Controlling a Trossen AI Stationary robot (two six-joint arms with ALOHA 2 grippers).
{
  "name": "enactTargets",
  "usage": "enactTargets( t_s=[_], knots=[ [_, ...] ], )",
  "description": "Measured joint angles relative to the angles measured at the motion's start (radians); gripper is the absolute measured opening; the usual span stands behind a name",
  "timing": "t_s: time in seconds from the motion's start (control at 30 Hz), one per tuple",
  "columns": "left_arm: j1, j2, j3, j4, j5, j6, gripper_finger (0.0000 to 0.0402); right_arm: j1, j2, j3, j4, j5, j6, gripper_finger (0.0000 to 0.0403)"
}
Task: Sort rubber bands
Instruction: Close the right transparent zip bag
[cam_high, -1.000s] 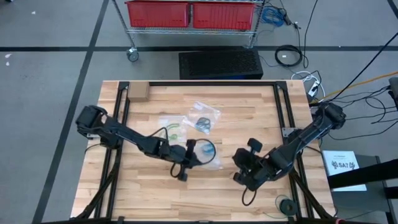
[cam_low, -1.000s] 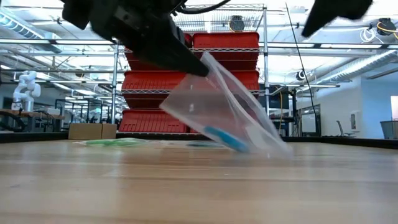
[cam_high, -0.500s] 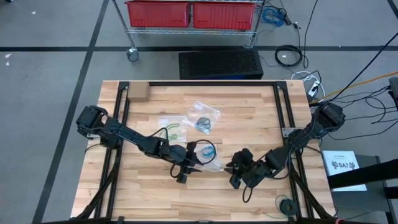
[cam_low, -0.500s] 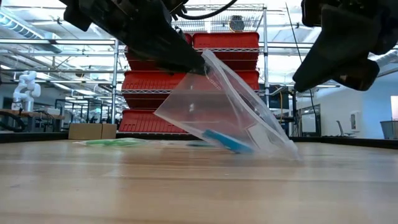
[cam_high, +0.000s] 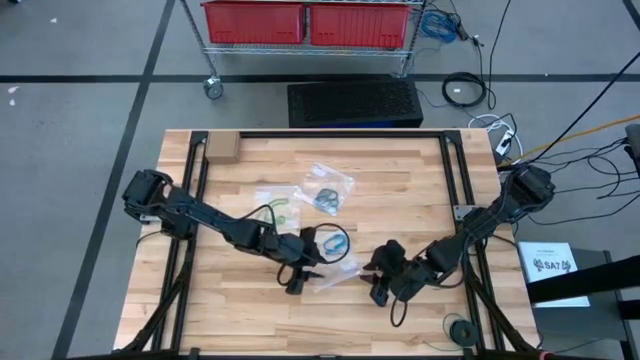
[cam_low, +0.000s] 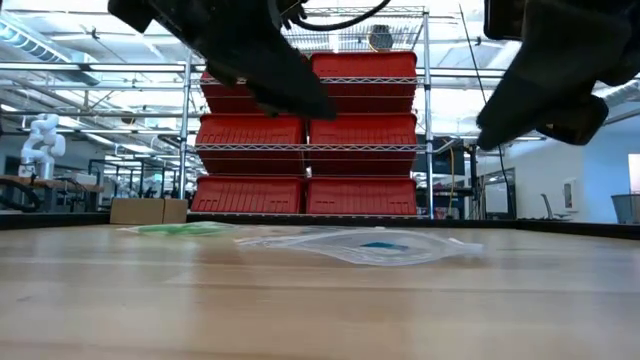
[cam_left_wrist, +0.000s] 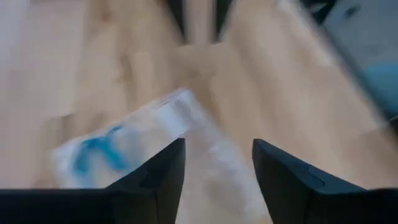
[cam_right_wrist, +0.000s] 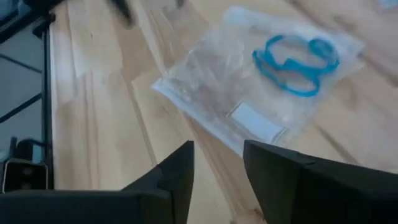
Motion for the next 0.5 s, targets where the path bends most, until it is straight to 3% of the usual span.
enactTargets(
  t_s=[0.1, 0.27, 0.37, 0.5],
  knots=[
    [0.044, 0.0, 0.004, -0.1, -0.056, 0.039, 0.0153, -0.011, 0.035, 0.0, -0.021, -0.036, 0.0, 0.0087],
    [0.114, 0.019, -0.013, -0.162, -0.049, 0.054, 0.0065, -0.033, 0.116, 0.0, -0.009, -0.108, 0.004, 0.0009],
    [0.145, 0.045, -0.021, -0.168, -0.01, 0.058, 0.0012, -0.049, 0.164, 0.0, 0.014, -0.18, 0.024, 0.0009],
    [0.155, 0.086, -0.021, -0.168, 0.078, 0.053, 0.0008, -0.07, 0.212, 0.001, 0.049, -0.217, 0.027, 0.0003]
  ],
)
